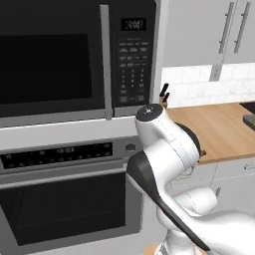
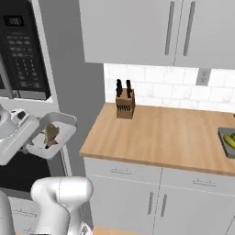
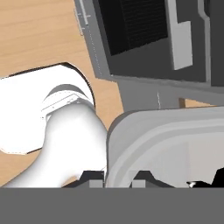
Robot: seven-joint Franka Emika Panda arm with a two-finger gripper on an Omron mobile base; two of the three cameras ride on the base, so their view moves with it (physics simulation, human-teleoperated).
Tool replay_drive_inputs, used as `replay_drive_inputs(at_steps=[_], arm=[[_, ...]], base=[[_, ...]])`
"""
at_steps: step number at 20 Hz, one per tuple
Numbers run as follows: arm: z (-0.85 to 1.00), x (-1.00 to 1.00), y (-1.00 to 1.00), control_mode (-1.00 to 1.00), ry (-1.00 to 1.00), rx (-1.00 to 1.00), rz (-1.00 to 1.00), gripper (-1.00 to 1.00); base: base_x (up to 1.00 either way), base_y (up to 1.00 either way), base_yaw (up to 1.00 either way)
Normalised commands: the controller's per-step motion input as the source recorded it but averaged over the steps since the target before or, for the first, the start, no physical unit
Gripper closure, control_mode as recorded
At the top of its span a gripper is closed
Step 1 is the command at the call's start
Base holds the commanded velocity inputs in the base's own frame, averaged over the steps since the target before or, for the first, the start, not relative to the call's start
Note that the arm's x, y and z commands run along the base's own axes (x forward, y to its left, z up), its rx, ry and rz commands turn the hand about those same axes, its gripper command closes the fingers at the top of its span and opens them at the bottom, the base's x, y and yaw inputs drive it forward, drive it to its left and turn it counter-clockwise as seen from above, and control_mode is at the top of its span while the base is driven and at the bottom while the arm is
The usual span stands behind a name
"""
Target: Take the meat container that has the fish and place it on the second highest rack of the freezer. Then take the vegetable container that has the lime and cucumber and place it on the highest rack of the freezer.
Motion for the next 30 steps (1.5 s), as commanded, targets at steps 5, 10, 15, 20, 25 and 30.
replay_drive_inputs(at_steps=[5,10,15,20,25,30], arm=[[0.0,0.0,0.0,1.0,0.0,0.0,0.0,1.0],[0.0,0.0,0.0,1.0,0.0,0.0,0.0,1.0],[0.0,0.0,0.0,1.0,0.0,0.0,0.0,1.0],[0.0,0.0,0.0,1.0,0.0,0.0,0.0,1.0],[0.0,0.0,0.0,1.0,0.0,0.0,0.0,1.0],[0.0,0.0,0.0,1.0,0.0,0.0,0.0,1.0]], base=[[-0.39,0.97,0.01],[-0.86,0.68,0.0],[-0.49,0.89,0.02],[-0.17,0.99,0.07],[-0.1,0.88,0.09],[-0.49,0.5,0.14]])
